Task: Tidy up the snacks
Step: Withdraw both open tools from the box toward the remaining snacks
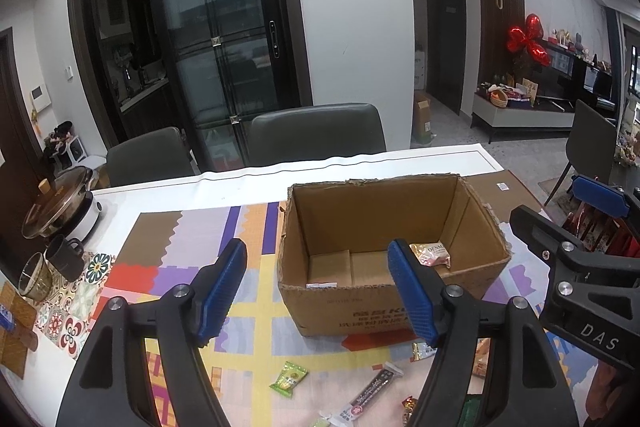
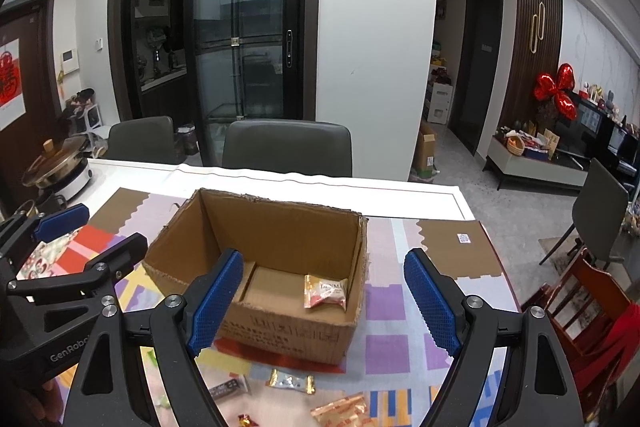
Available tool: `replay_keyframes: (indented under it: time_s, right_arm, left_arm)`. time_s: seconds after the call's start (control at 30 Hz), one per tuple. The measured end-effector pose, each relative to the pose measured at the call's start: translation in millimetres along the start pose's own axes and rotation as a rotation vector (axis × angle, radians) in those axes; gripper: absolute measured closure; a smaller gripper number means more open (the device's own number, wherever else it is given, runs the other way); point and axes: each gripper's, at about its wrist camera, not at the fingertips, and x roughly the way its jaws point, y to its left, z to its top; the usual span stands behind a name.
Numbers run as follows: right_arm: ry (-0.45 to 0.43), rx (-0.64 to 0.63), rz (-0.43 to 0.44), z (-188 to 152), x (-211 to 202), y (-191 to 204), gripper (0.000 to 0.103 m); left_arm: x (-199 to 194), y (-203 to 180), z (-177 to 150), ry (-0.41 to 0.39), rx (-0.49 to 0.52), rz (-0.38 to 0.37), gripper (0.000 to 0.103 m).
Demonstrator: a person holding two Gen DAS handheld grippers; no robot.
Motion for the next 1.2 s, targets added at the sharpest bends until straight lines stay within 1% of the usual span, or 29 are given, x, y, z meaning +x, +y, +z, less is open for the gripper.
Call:
replay_keyframes:
  time_s: [0.37,0.7,0.9,1.2]
  right_arm:
    - [-0.004,0.019,-0.001,-12.7,-19.7,-6.9,0.019]
    - [-0.009,0.033,-0.018,-23.6,-33.5,-14.9,0.019]
    - [0.002,0.031,-0.027,-28.9,-34.5,-18.4,0.019]
    - [0.028,0.022,-0.034,-45.9,-31.6,-21.6,0.019]
  left_arm:
    - [-22.7,-5.3,-8.7,-0.014,-0.001,-0.004,0.03]
    - [-32.3,-13.3,-20.0,-0.011,0.012,-0.009,0.03]
    - [-32.3,-17.7,-26.5,-0.003,0.016,-0.013,0.03]
    - [-25.6,-23.5,-40.2,0.023,0.025,-0.02,0.03]
